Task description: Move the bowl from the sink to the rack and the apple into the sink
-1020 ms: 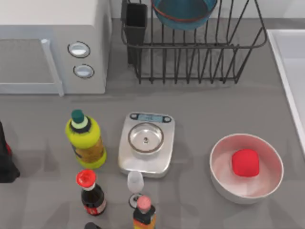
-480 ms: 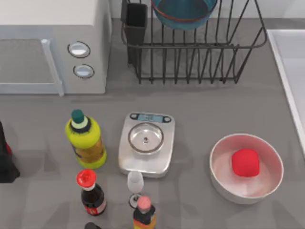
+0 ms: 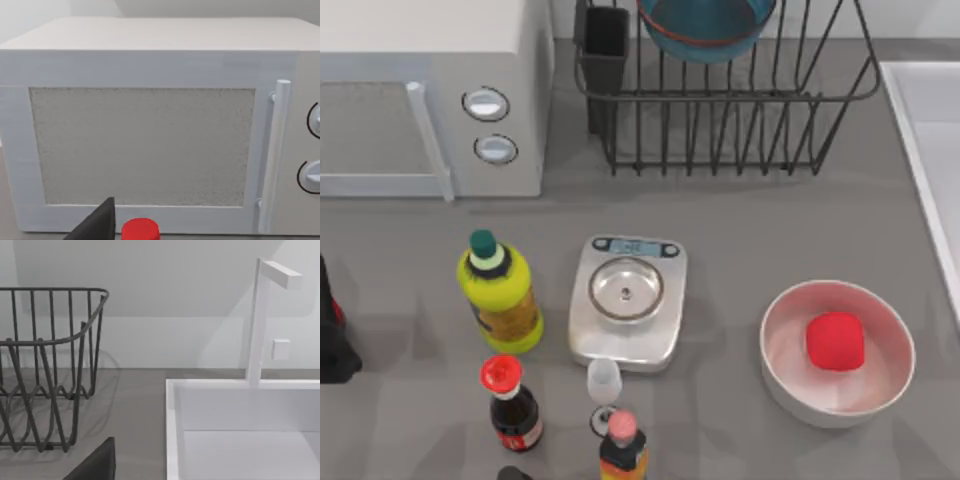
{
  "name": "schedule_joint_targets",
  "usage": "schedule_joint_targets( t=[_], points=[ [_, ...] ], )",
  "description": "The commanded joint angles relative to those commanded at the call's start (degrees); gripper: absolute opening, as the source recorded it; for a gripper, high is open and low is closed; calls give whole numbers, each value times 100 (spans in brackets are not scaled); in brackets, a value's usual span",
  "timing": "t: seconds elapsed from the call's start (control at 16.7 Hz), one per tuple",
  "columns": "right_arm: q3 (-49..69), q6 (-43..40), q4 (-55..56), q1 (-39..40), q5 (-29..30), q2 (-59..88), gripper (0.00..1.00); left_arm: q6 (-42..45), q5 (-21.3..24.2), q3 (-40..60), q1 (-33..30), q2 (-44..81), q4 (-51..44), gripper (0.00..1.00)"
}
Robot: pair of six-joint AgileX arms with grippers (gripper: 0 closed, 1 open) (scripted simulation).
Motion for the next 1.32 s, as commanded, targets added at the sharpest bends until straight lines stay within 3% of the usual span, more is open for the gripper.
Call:
schedule_joint_targets(
  t=[0.84, 1.08, 1.32],
  points=[
    [183, 73, -144, 59, 13, 187, 100, 0, 0, 0, 0, 0, 0, 100],
    [1167, 461, -937, 411, 39, 1283, 100, 0, 0, 0, 0, 0, 0, 100],
    [2608, 1064, -2197, 979, 35, 3316, 100, 0, 0, 0, 0, 0, 0, 100]
  ],
)
